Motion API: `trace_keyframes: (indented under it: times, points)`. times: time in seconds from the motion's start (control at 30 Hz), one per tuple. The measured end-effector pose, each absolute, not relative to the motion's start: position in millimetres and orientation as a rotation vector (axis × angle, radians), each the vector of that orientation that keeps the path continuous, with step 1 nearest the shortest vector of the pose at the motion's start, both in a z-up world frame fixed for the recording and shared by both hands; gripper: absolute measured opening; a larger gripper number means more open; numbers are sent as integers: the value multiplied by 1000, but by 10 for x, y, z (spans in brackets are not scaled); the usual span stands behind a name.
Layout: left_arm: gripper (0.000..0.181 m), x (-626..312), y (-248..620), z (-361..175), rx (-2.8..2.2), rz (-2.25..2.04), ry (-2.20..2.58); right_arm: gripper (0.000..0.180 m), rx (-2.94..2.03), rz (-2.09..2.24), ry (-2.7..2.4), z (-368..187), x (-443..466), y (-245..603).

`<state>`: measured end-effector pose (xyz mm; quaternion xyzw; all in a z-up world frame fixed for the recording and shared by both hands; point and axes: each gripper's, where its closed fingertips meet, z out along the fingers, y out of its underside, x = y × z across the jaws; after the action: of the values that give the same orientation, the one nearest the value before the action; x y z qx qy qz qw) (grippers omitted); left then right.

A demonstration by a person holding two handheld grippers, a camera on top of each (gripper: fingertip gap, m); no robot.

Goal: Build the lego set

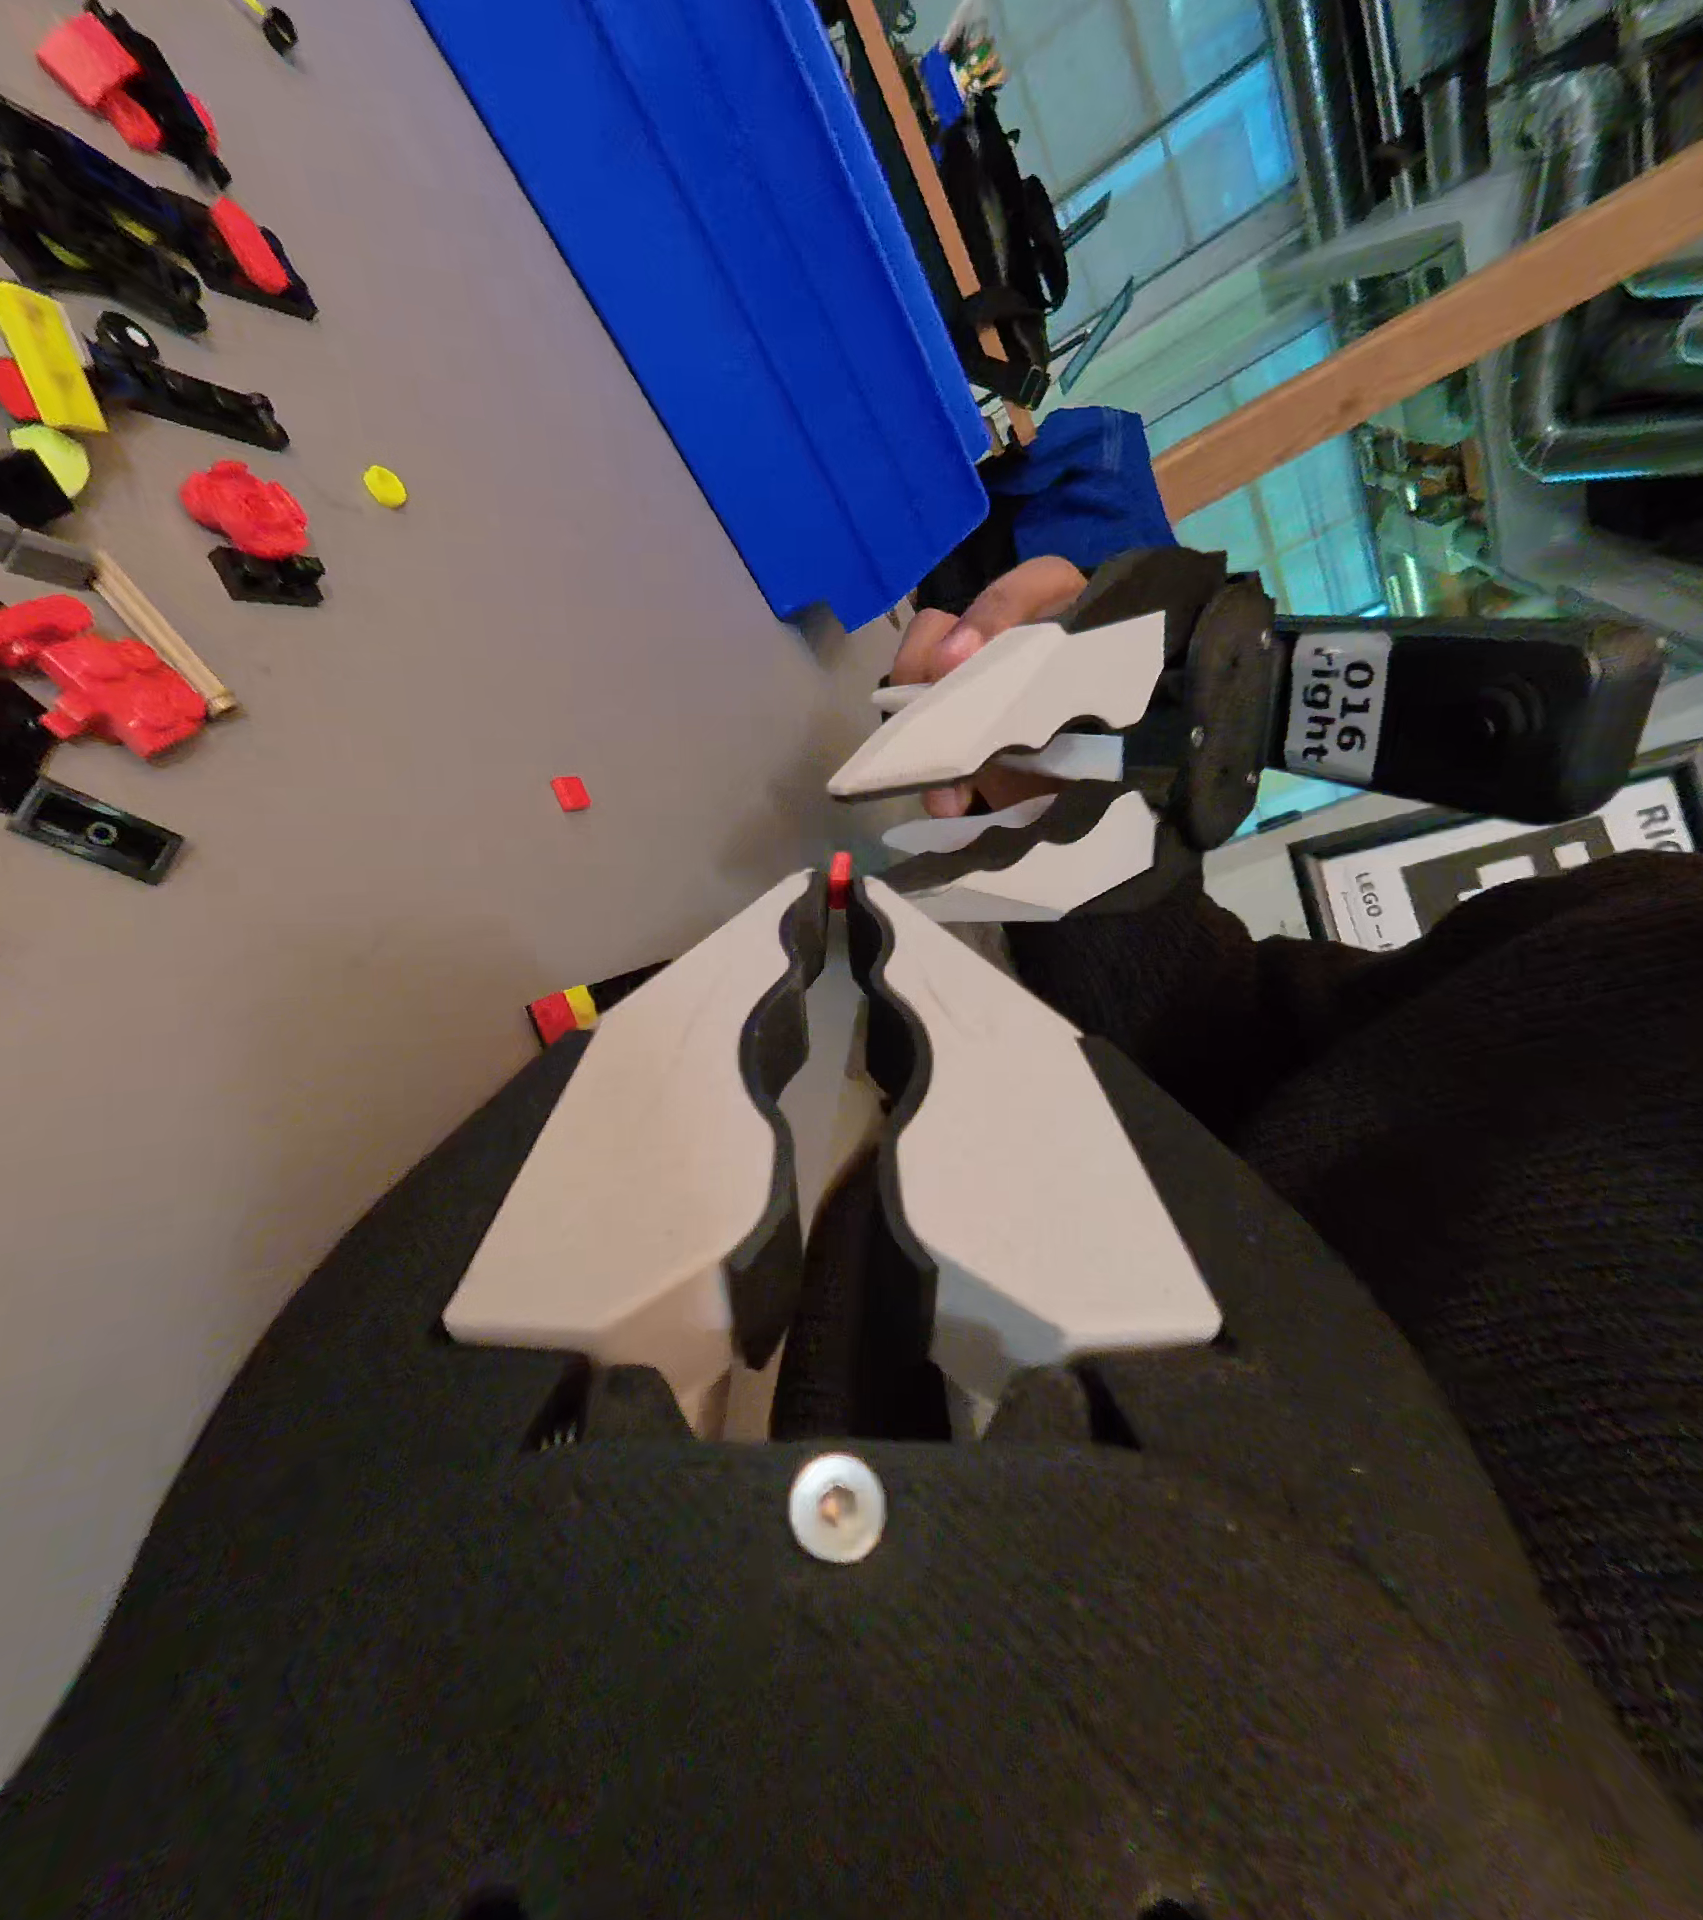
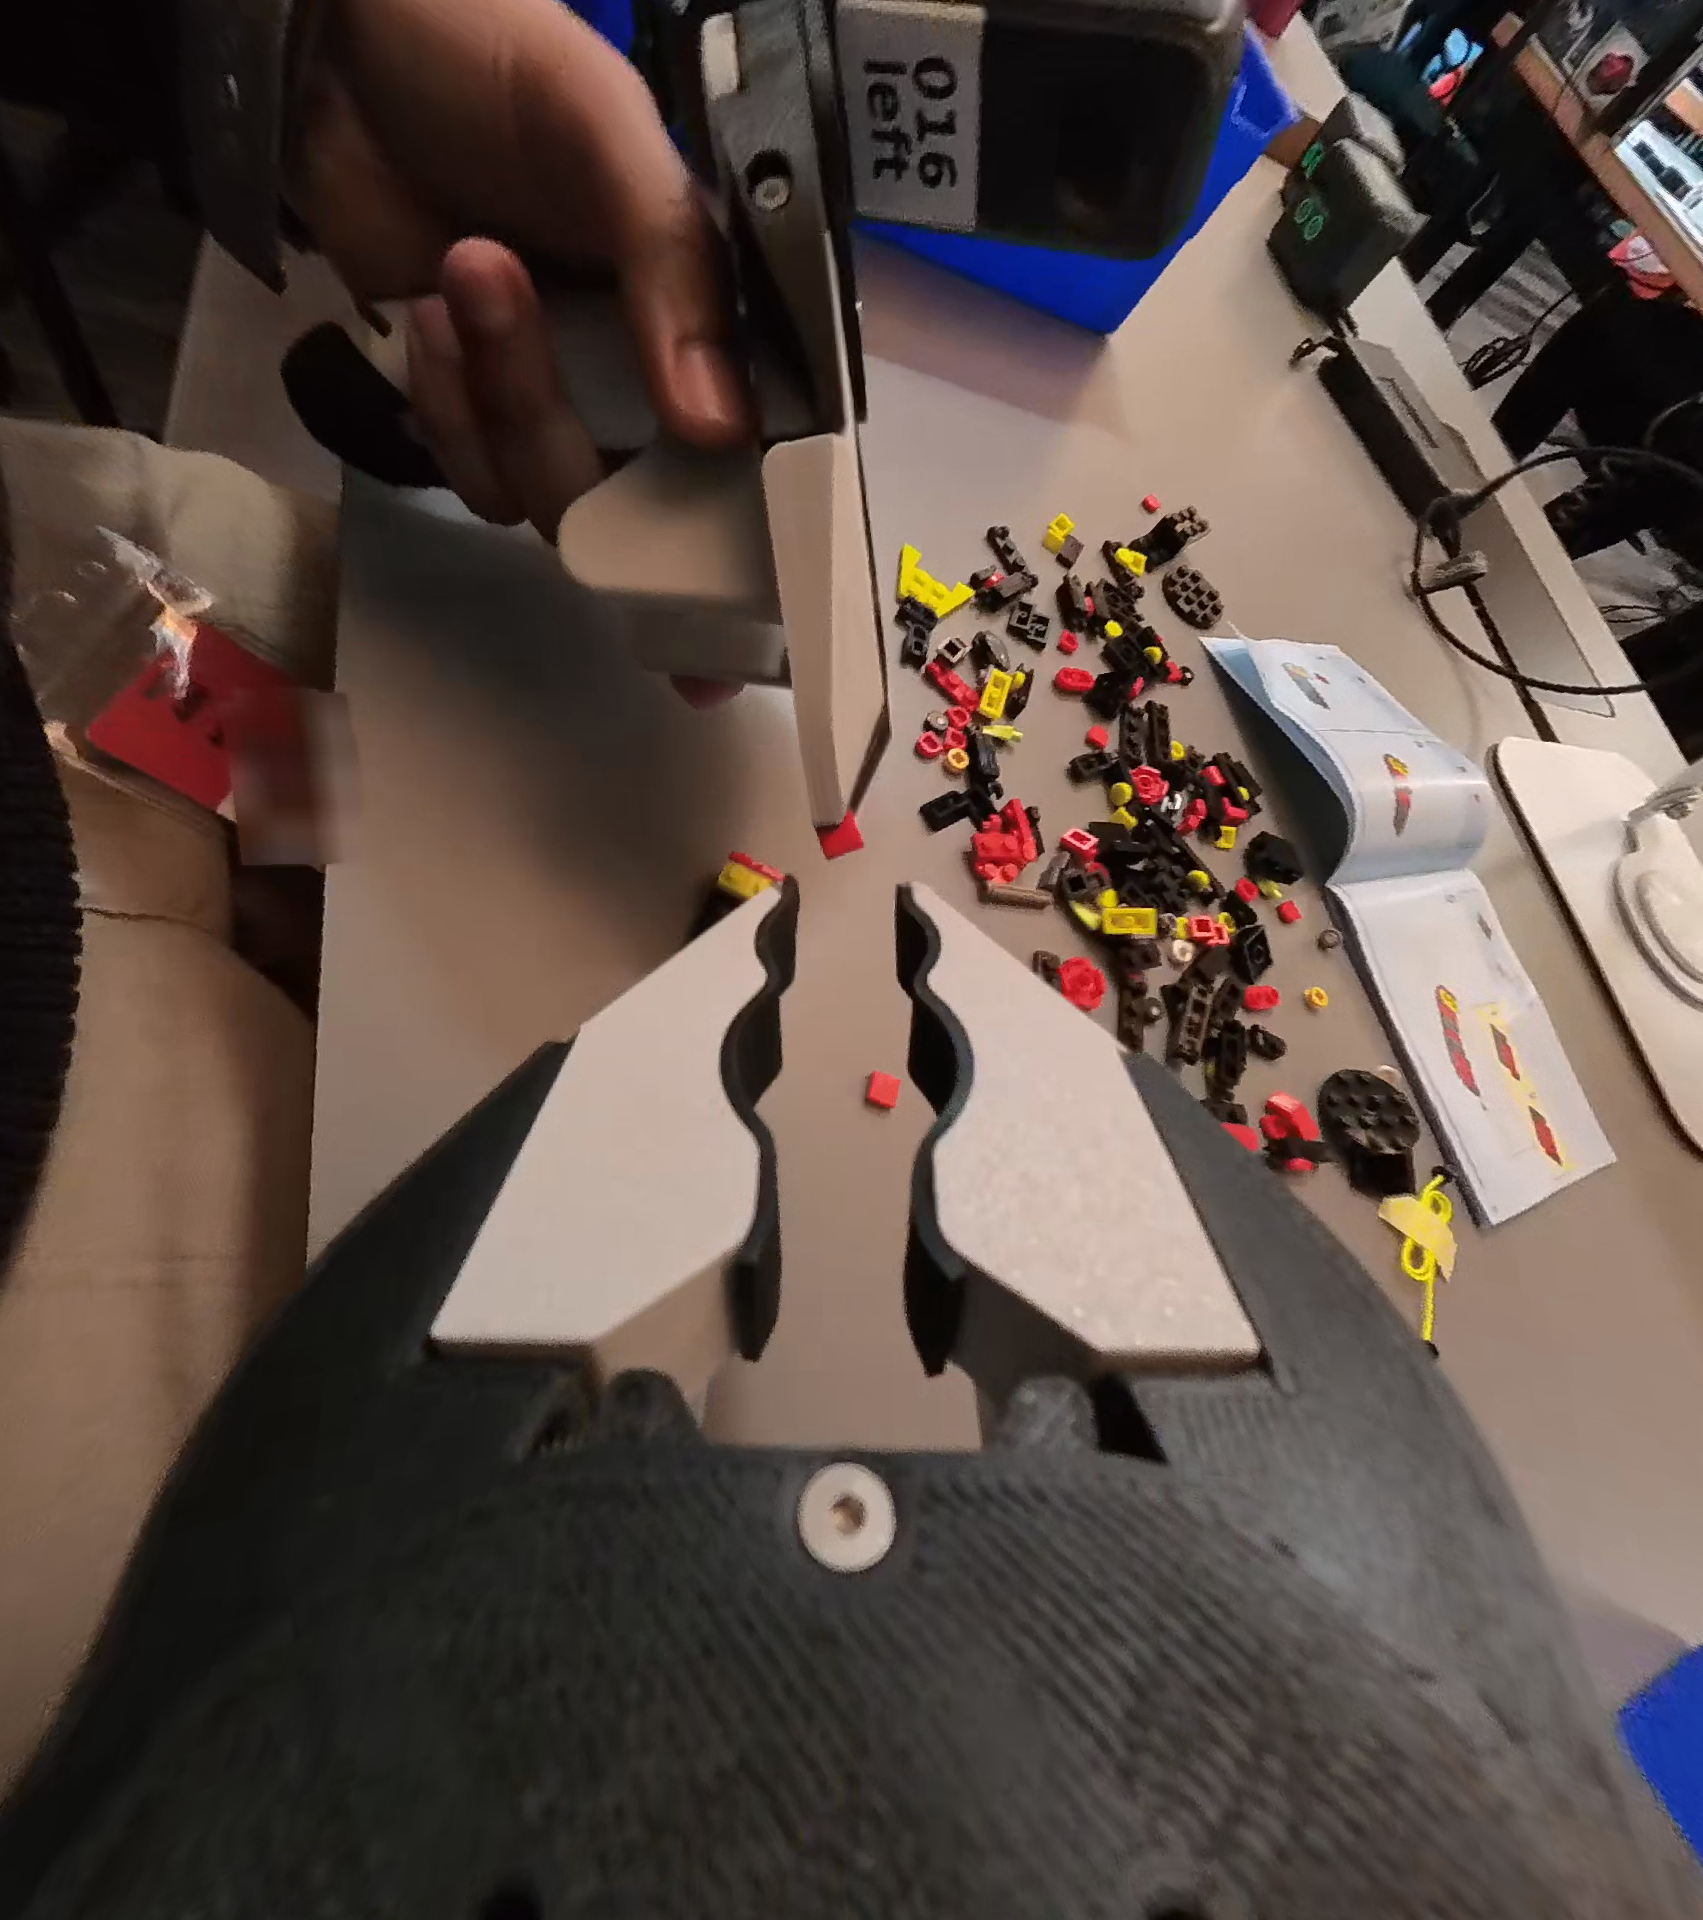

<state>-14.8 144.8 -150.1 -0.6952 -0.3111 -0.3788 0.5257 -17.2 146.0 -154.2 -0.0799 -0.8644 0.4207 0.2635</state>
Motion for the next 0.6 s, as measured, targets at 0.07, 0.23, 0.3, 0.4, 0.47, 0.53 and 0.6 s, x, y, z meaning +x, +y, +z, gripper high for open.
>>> trace_keyframes:
  times: [0.07,0.23,0.3,0.4,0.47,0.53,0.6]
  points:
    - [1,-126,1455,-1515,-1658,-934,-752,17,-188,1103,-2341,-1571,-166,1448]
    - [1,-101,1460,-1539,-1678,-943,-749,15,-130,1071,-2326,-1565,-134,1411]
    - [1,-97,1462,-1544,-1677,-950,-752,14,-126,1056,-2335,-1590,-132,1407]
    - [1,-72,1465,-1553,-1688,-960,-746,12,-114,1052,-2340,-1598,-117,1389]
    - [1,-53,1469,-1566,-1700,-963,-745,7,-96,1047,-2343,-1599,-100,1381]
    - [1,-46,1472,-1569,-1703,-963,-743,7,-83,1036,-2344,-1597,-91,1383]
    - [1,-40,1473,-1565,-1702,-970,-743,7,-81,1032,-2348,-1595,-86,1386]
